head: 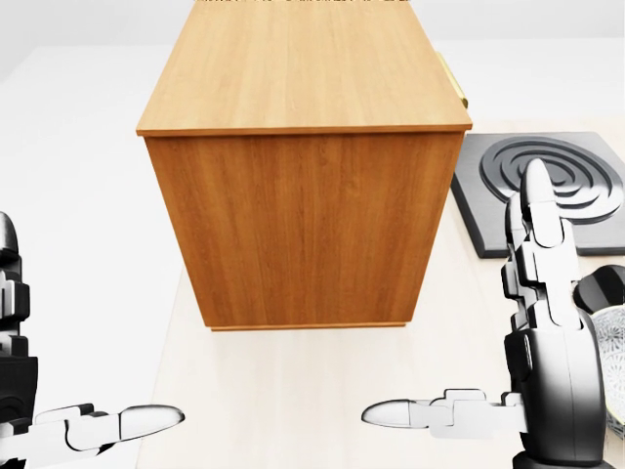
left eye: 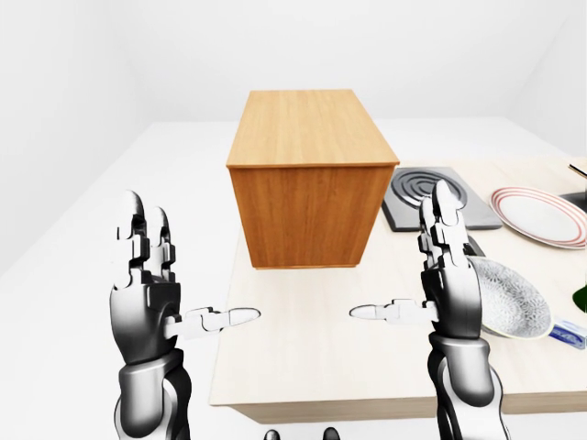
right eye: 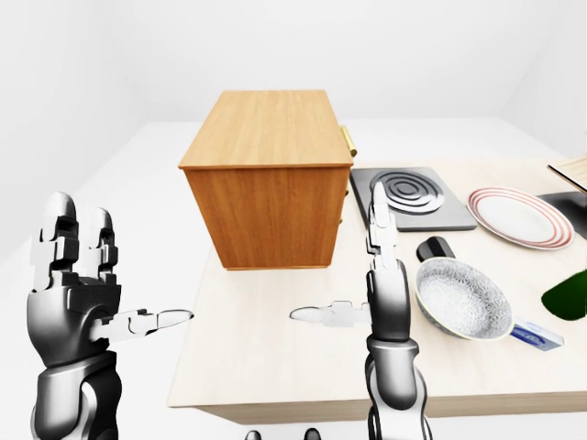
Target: Put the bowl on the top of the cabinet.
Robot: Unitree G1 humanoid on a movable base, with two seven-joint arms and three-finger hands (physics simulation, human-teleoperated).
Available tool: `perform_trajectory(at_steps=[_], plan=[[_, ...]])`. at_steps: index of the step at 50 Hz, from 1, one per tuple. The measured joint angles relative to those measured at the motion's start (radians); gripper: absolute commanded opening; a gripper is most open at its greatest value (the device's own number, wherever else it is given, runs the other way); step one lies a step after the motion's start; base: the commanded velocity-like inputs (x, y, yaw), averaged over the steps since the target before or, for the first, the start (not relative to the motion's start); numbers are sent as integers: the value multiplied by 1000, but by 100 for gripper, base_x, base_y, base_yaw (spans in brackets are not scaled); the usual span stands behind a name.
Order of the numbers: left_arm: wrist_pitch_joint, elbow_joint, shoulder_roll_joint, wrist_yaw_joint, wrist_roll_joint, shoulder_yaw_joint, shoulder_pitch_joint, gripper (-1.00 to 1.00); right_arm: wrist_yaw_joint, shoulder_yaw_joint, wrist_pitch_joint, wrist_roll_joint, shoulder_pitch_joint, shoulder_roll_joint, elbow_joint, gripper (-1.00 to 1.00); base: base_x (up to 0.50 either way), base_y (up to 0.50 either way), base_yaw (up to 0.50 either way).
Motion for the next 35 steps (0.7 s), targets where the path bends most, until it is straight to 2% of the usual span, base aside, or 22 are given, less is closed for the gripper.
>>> perform_trajectory(at_steps=[17, 35], plan=[[0, 2, 1, -3, -1, -6, 4, 100, 3, 1, 0, 2, 1, -1, 4, 100, 18, 0, 0], [0, -5, 1, -4, -4, -9, 6, 100, 4, -2, 0, -2, -3, -1, 3, 100, 0, 0, 0]])
